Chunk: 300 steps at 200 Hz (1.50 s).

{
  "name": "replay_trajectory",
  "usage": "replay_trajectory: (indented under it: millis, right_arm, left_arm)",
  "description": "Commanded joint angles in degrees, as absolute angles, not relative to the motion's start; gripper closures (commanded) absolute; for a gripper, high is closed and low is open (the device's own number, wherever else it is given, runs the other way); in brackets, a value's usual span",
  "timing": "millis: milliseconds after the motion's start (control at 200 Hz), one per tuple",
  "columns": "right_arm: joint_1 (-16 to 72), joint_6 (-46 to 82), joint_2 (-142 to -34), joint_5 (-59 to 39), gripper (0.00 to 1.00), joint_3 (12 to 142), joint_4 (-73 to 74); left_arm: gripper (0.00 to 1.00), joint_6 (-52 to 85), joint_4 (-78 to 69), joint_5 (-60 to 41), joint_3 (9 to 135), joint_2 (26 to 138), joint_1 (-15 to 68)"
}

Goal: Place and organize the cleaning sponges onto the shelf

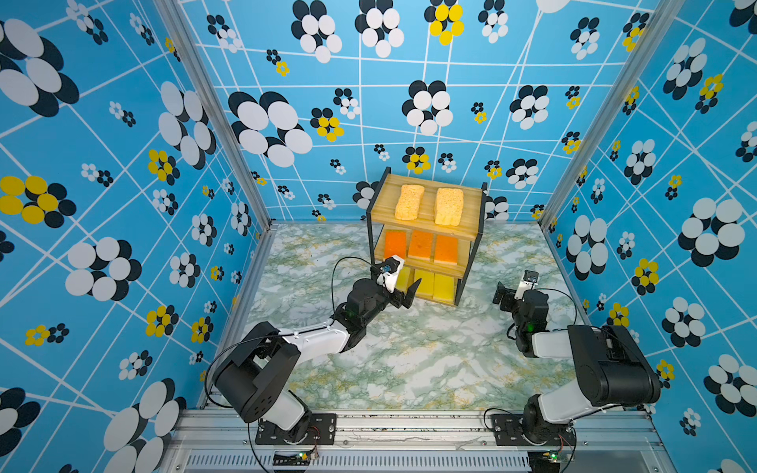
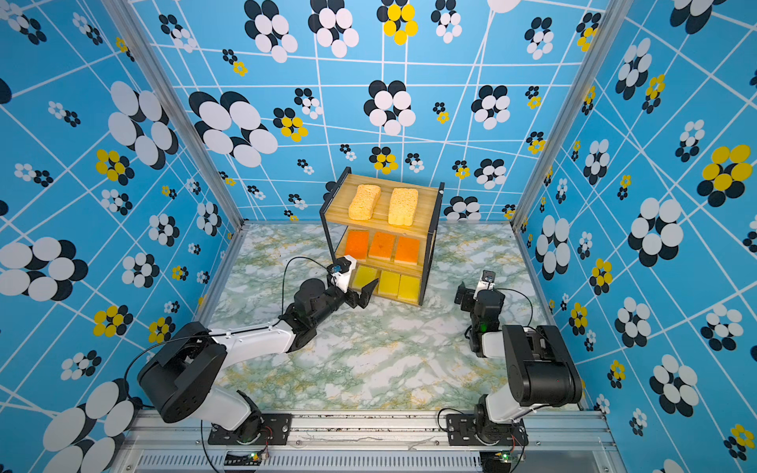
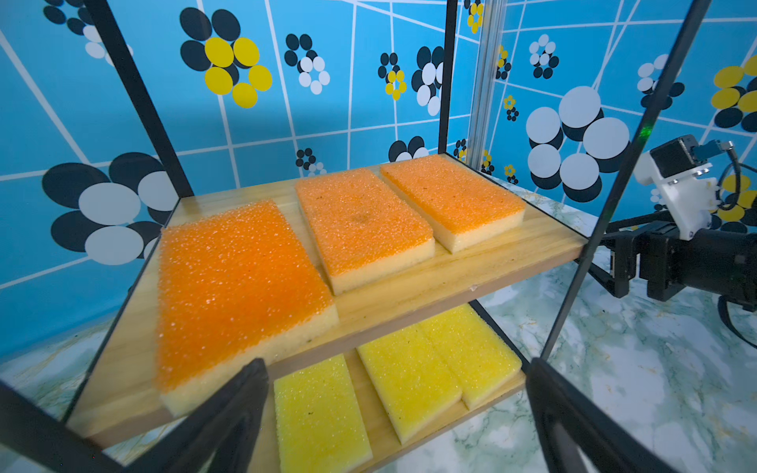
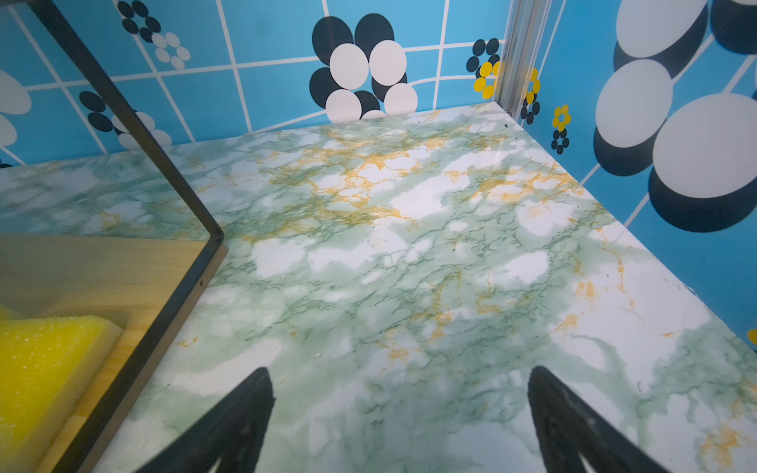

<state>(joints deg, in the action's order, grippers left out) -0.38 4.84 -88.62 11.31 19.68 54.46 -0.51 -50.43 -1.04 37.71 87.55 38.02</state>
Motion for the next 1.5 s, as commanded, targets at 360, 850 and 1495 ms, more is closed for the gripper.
replay_trajectory:
  millis: [360, 850, 1495]
  right_arm:
    - [0.13, 3.96, -88.46, 11.98, 0.01, 20.83, 54.06]
    - [0.13, 3.96, -88.51, 11.95, 0.01, 20.81, 54.06]
    - [0.15, 3.96, -88.50, 11.95, 0.01, 20.86, 54.15]
  left_arm:
    - [0.01, 1.57, -53.61, -1.86, 37.91, 90.63, 35.59]
    - [0.01, 1.51, -53.87, -3.88, 38.34, 89.97, 34.99]
    - [0.01, 0.01, -55.28, -3.17, 39.96, 91.27, 35.24]
